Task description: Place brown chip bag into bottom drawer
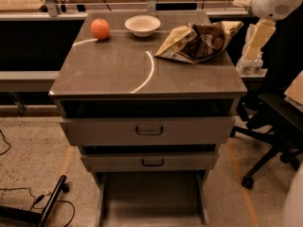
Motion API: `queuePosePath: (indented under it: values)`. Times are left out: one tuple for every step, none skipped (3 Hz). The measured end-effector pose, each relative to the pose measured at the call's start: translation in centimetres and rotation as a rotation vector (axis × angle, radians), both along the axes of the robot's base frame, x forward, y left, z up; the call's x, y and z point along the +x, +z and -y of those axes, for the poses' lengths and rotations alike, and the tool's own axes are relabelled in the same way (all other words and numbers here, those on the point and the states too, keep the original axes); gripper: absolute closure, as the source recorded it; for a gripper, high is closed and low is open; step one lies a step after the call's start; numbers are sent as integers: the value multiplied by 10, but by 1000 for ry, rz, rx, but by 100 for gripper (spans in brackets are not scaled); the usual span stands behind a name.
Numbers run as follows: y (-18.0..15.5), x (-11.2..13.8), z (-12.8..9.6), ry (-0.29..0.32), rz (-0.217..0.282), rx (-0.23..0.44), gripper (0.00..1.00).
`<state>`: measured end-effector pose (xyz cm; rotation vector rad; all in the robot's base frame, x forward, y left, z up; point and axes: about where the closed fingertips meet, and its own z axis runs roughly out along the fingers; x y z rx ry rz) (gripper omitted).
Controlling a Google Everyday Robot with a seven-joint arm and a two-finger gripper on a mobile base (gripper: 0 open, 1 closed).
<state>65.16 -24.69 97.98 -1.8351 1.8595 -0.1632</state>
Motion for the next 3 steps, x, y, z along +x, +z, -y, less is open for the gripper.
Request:
queuePosePath:
  values:
    - [-17,30,-11,15,-2,24,0]
    - [-27,51,-16,11,9,31,0]
    - [-36,68,-16,2,19,38,0]
